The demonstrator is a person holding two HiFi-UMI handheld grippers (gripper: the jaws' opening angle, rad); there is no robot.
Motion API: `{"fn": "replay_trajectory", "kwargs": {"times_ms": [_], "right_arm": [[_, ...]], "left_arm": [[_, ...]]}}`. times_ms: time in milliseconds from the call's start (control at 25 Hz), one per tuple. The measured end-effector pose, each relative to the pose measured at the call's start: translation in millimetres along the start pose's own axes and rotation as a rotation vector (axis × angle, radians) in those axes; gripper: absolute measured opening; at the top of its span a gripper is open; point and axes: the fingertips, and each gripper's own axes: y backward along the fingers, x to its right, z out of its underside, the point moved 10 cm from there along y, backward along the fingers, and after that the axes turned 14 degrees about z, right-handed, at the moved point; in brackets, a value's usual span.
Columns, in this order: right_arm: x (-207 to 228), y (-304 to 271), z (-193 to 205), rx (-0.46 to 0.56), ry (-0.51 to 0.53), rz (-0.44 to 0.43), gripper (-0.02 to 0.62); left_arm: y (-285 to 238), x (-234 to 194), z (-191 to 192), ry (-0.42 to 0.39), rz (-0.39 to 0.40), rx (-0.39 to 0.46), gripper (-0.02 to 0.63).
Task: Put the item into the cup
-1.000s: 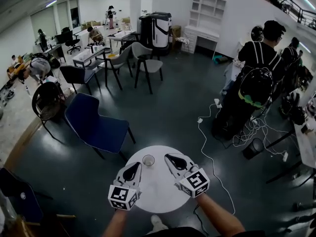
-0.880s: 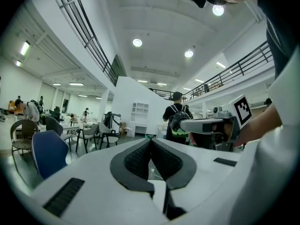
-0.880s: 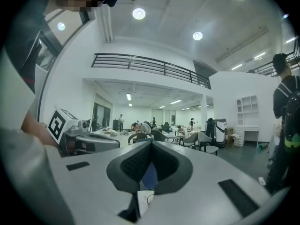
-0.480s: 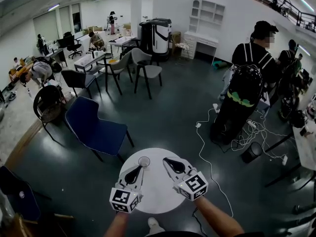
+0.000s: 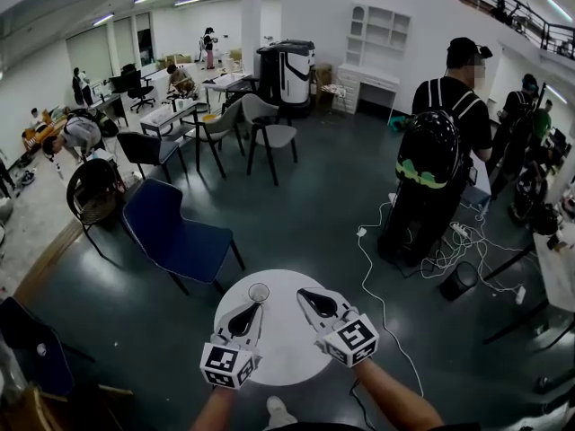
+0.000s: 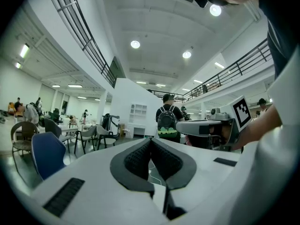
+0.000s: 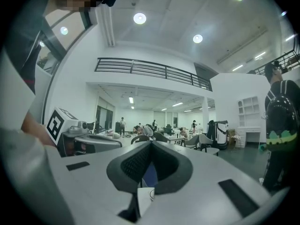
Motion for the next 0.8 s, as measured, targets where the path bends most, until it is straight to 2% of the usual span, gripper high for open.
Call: {"fn": "replay_trajectory", "kwargs": {"times_ms": [280,800], "right_arm": [[11,38,-10,0.024,-0.011,0.016,0.015],[24,112,-7,0.052,-0.012,0.008,0.015]], "left_arm": [[1,39,-15,-0.027,-0.010,0.007,0.015],[4,117,-15,-0.055,-0.034,0.015,0.015]]}}
